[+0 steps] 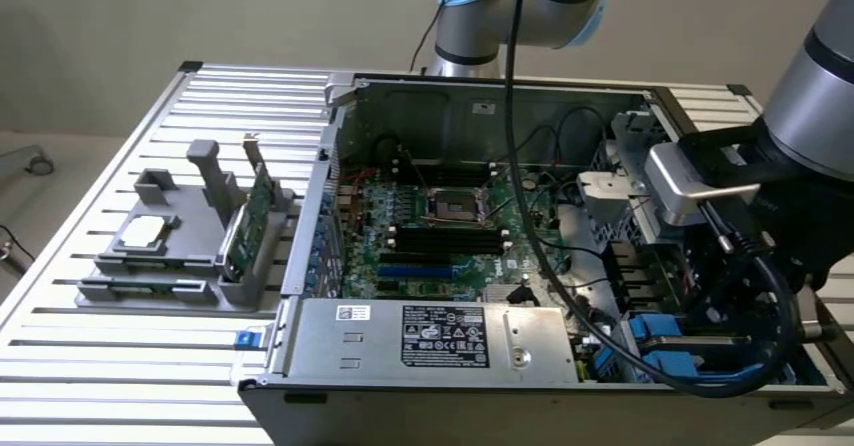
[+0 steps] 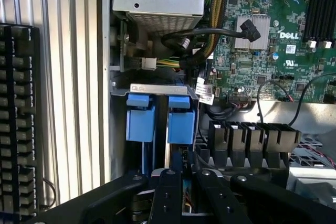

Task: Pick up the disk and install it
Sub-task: 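Insert the second disk wire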

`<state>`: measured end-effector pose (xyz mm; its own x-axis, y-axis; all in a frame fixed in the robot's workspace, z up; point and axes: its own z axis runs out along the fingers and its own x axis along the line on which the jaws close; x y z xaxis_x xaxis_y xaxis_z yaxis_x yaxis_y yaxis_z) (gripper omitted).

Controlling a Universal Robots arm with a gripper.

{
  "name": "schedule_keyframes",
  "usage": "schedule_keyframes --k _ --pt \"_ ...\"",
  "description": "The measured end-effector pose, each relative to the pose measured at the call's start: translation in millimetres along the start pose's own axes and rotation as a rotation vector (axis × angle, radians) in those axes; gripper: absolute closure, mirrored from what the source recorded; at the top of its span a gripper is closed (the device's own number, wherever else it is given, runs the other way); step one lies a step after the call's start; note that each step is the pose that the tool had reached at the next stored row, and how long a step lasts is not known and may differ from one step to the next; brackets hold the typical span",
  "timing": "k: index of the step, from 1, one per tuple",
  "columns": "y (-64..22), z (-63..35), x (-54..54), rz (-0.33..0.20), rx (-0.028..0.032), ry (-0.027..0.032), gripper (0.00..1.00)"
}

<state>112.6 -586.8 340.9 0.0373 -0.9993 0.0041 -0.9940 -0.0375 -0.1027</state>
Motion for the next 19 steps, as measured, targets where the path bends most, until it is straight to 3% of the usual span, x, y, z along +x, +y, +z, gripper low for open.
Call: schedule_keyframes --k 19 --pt "-3.4 1.9 -2.2 0.0 -0.0001 -0.0014 0.84"
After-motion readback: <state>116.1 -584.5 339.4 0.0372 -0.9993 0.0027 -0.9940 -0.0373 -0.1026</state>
